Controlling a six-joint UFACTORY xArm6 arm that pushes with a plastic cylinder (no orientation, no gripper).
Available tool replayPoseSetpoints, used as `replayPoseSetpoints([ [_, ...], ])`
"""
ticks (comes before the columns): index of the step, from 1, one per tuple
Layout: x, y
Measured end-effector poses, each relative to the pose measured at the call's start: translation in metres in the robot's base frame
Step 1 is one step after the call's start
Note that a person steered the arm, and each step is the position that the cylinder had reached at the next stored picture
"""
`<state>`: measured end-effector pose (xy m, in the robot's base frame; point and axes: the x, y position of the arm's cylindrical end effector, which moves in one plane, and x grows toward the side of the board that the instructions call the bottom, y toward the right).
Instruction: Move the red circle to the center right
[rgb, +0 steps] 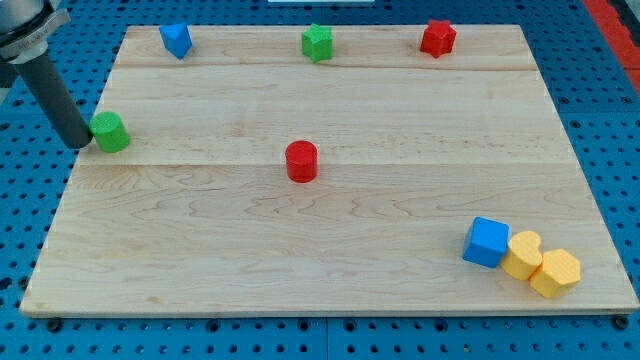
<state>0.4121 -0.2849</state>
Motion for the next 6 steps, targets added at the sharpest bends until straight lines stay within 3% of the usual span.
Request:
replayPoseSetpoints([
  [1, 0.0, 0.019],
  [2, 0.03, 0.03],
  [3, 0.049, 0.079],
  [6, 0.048, 0.328],
])
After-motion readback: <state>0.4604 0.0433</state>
